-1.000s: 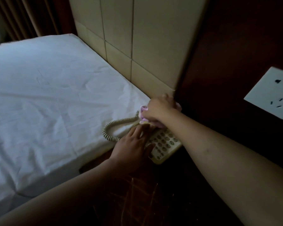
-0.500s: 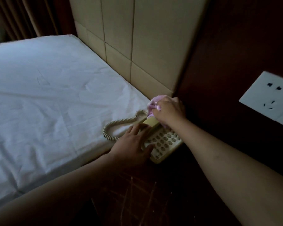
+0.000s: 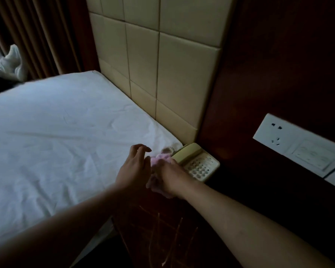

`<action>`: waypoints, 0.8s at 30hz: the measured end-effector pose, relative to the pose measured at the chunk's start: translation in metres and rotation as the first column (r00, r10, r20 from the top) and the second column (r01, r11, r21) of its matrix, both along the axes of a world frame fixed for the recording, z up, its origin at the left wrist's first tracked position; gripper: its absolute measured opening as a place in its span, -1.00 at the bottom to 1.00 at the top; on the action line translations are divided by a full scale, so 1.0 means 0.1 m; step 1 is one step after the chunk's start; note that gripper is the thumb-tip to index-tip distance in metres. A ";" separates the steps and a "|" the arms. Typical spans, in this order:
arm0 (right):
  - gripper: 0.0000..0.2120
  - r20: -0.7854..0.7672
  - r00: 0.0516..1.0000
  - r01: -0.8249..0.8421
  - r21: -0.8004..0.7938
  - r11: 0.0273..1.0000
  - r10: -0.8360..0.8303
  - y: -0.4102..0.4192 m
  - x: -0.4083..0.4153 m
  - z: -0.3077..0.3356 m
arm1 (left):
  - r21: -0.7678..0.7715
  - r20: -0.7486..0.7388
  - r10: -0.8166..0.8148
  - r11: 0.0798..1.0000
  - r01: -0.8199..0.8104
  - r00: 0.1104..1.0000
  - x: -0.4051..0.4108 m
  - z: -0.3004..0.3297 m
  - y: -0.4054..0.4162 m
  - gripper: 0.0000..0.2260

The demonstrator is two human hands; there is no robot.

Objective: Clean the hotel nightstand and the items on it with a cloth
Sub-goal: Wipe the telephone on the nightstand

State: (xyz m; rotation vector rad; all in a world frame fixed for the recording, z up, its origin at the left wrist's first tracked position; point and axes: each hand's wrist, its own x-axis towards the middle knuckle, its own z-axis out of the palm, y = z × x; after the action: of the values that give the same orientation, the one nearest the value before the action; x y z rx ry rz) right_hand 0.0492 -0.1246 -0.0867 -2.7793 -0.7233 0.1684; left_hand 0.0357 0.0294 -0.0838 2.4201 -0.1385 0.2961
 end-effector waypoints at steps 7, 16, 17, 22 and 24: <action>-0.78 -0.094 0.920 0.388 0.356 0.850 -0.380 -1.07 0.17 0.32 | 0.226 -0.173 -0.244 0.933 0.280 0.954 0.16 -0.16 -0.46 -0.46; -0.26 0.090 0.812 0.578 0.013 0.816 -0.577 -1.36 0.83 -0.61 | 0.324 -0.122 -0.341 0.874 0.362 0.932 0.33 -0.51 -0.51 -0.42; -0.22 0.123 0.795 0.598 0.009 0.801 -0.595 -1.32 0.85 -0.60 | 0.323 -0.099 -0.348 0.875 0.361 0.932 0.36 -0.52 -0.49 -0.42; -0.52 0.114 0.811 0.582 -0.056 0.811 -0.574 -1.05 0.59 -0.40 | 0.333 -0.096 -0.365 0.865 0.375 0.926 0.37 -0.54 -0.47 -0.35; -0.52 0.183 0.856 0.504 -0.092 0.859 -0.483 -0.82 0.36 -0.43 | 0.331 -0.098 -0.380 0.859 0.390 0.920 0.37 -0.55 -0.45 -0.33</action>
State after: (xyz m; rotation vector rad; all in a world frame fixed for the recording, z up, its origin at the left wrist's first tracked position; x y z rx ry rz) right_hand 0.0856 -0.2066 -0.1301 -3.0253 0.0006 -0.1052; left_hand 0.0726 -0.0159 -0.1393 2.6637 -0.7088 0.0523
